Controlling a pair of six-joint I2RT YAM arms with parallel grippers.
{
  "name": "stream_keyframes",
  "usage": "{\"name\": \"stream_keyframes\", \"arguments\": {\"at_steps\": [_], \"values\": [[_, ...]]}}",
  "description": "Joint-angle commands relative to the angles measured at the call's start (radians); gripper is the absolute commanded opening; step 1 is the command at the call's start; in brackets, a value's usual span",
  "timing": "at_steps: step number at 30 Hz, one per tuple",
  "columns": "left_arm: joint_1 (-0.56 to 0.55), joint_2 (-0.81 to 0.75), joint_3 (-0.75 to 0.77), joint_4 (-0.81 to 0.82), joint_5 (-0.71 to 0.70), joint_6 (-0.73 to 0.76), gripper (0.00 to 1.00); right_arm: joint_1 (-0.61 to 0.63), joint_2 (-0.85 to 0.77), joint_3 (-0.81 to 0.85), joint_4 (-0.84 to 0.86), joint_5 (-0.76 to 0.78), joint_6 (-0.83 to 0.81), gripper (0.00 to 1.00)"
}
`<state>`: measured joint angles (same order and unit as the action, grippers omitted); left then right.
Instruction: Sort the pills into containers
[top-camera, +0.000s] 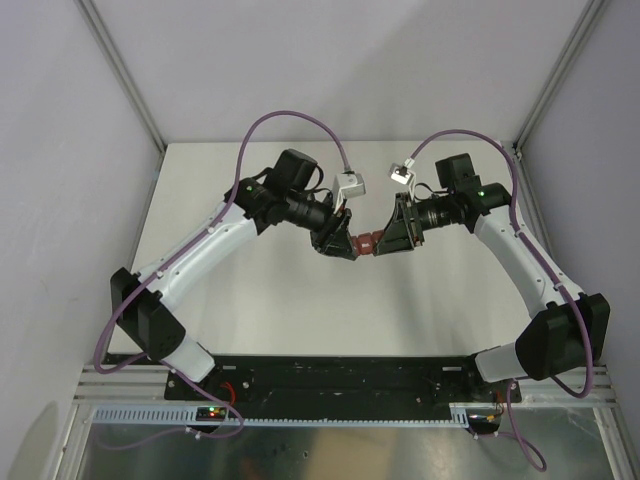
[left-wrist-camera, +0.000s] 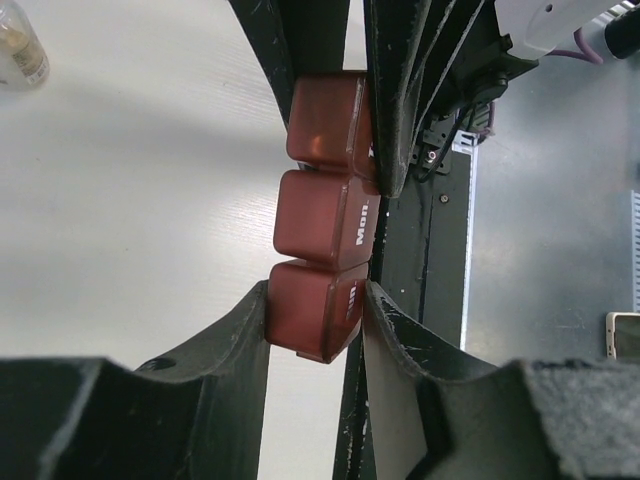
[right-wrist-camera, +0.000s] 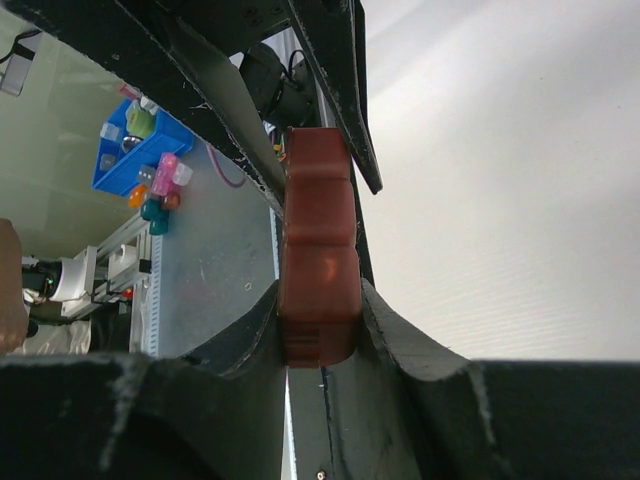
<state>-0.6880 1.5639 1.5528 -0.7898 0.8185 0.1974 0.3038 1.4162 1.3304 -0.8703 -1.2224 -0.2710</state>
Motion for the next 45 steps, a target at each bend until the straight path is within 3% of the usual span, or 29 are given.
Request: {"name": "stream_keyframes", "arguments": {"at_steps": [1,2,4,7,9,12,16,19,23,33,45], "values": [[-0.024,0.003,0.038,0.011,0.002,-0.02,0.0,0.0,-0.021,0.006,0.014,-0.026,-0.001,0.0],[-0.024,0.003,0.039,0.011,0.003,-0.021,0.0,0.0,-0.022,0.006,0.014,-0.026,-0.001,0.0],[-0.022,0.002,0.046,0.011,0.003,-0.023,0.1,0.0,-0.024,0.005,0.014,-0.027,-0.001,0.0],[-0.021,-0.005,0.054,0.011,0.003,-0.024,0.4,0.0,-0.028,0.002,0.014,-0.029,-0.002,0.0],[-0.021,-0.009,0.059,0.011,-0.001,-0.026,0.53,0.0,-0.03,0.0,0.015,-0.029,-0.002,0.0],[-0.022,-0.007,0.065,0.012,-0.001,-0.028,0.61,0.0,-0.03,0.0,0.018,-0.031,-0.001,0.0],[-0.023,0.005,0.067,0.011,0.007,-0.031,0.64,0.001,-0.032,0.0,0.02,-0.03,0.003,0.0],[-0.026,0.014,0.062,0.011,0.01,-0.031,0.63,0.001,-0.034,0.0,0.02,-0.029,0.003,0.0],[-0.033,0.019,0.042,0.011,0.004,-0.022,0.53,0.001,-0.035,0.0,0.02,-0.03,0.003,0.0],[-0.041,0.03,0.03,0.012,0.014,-0.024,0.03,0.001,-0.038,-0.002,0.016,-0.033,-0.003,0.0],[-0.042,0.022,0.036,0.012,0.009,-0.061,0.0,0.006,-0.051,-0.017,0.03,-0.034,0.0,0.0]]}}
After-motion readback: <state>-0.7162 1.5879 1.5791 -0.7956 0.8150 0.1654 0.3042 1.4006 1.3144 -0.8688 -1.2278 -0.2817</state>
